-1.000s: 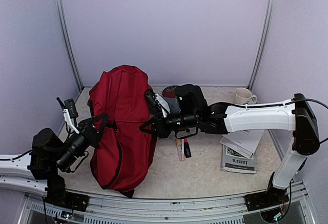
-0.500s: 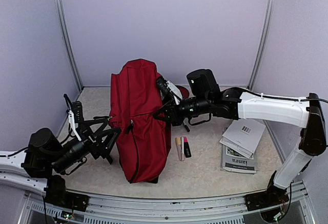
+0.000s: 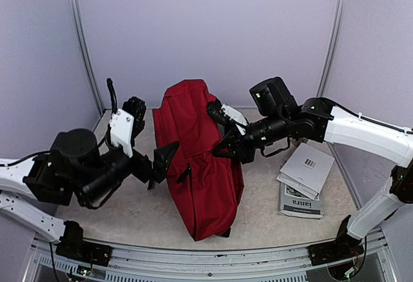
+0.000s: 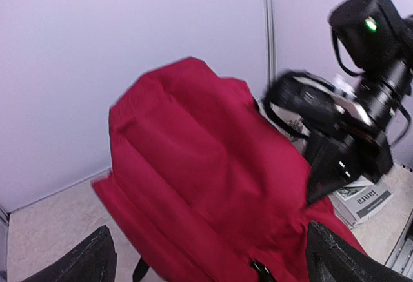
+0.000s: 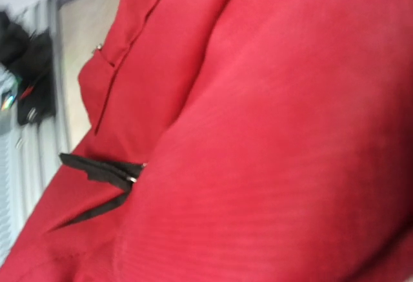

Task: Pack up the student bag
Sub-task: Pass from the right arm to the left

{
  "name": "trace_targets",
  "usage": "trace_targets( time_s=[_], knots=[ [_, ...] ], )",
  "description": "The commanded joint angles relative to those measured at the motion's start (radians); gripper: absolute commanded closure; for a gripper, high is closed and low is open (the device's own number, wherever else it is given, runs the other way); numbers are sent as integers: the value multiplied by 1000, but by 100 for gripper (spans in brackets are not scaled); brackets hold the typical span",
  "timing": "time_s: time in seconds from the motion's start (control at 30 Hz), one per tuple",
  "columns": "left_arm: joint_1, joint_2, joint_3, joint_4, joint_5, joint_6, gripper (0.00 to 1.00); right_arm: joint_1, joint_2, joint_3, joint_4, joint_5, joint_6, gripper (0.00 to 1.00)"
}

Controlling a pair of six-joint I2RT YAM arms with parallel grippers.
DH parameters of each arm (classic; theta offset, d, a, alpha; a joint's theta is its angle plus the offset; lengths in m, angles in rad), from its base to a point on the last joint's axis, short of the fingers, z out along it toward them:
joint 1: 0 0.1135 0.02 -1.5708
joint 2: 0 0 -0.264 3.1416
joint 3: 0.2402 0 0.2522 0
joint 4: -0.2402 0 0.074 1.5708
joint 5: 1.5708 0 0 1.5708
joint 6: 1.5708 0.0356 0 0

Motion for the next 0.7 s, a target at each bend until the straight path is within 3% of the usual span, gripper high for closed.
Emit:
trace_targets(
  time_s=[0.0,0.23,0.47,0.5,0.6,0.67],
  knots=[
    [275,4,136,-227,401,-103,1,55,-35,54,-94,-131,-119,100],
    [515,37,145,-225,710,-127,1,76,-5,83,-133,-154,-159,100],
    [526,41,55,-167,957,-112,4,77,2,97,-144,-138,-189,100],
    [529,34,41,-154,963,-113,13,79,0,96,-141,-134,-191,100],
    [534,11,17,-126,994,-121,63,78,-13,86,-112,-128,-191,100],
    [534,-18,-7,-95,1007,-135,90,77,-31,63,-75,-113,-186,100]
  ],
)
